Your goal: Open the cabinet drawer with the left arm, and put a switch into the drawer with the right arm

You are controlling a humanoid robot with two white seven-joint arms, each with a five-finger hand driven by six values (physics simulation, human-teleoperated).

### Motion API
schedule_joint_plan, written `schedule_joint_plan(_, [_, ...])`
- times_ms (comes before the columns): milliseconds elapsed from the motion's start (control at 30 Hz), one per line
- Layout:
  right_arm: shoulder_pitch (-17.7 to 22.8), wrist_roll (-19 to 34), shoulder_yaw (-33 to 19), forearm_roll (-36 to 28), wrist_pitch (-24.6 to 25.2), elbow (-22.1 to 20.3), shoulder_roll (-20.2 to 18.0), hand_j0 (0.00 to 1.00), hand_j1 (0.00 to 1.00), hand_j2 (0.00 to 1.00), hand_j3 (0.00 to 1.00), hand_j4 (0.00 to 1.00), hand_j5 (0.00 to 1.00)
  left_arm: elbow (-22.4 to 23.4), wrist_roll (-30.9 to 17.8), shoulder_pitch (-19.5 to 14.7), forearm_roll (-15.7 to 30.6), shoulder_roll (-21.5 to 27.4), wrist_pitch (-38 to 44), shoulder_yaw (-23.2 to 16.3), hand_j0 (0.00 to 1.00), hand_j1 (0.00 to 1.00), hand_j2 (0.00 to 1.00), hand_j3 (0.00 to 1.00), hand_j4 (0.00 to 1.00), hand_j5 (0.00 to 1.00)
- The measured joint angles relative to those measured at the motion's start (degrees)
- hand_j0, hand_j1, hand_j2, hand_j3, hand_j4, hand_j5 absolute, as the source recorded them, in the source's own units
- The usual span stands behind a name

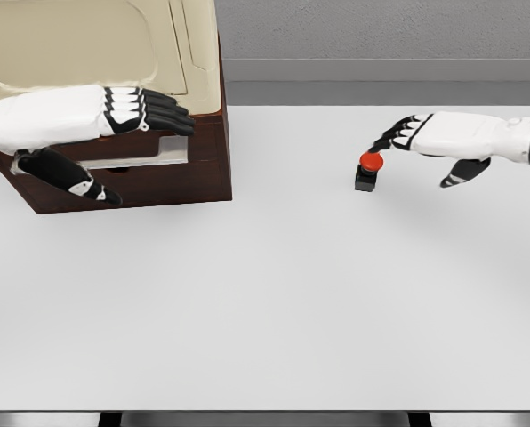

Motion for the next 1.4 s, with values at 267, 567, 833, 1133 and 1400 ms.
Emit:
schedule_joint_plan(267, [-0.1,0.0,0.2,0.0,-0.1,0.9,-0.1,1.00,1.00,1.00,1.00,1.00,1.00,0.0,0.0,-6.3,9.0,4.4,0.1,-14.3,1.00,1.00,1.00,1.00,1.00,1.00])
schedule_joint_plan(567, [-3.1,0.0,0.2,0.0,2.3,7.9,3.9,1.00,1.00,1.00,1.00,1.00,1.00,0.0,0.0,-6.7,11.3,5.5,0.1,-15.0,1.00,1.00,1.00,1.00,1.00,1.00])
schedule_joint_plan(833, [-5.4,0.0,3.4,0.9,7.1,10.9,11.1,1.00,1.00,1.00,1.00,1.00,1.00,0.0,0.0,-8.8,8.6,4.9,5.5,-14.4,1.00,1.00,1.00,1.00,1.00,1.00])
schedule_joint_plan(1133, [-5.6,0.0,8.9,1.4,7.7,12.8,13.9,0.92,0.92,0.92,0.92,0.92,0.92,0.0,0.0,-8.0,7.2,6.1,17.8,-13.6,1.00,1.00,1.00,1.00,1.00,1.00])
schedule_joint_plan(1400, [-5.9,0.0,9.4,1.4,7.5,14.3,13.9,0.84,0.84,0.84,0.84,0.84,0.84,0.0,0.0,-6.6,7.9,6.9,21.0,-13.5,1.00,1.00,1.00,1.00,1.00,1.00])
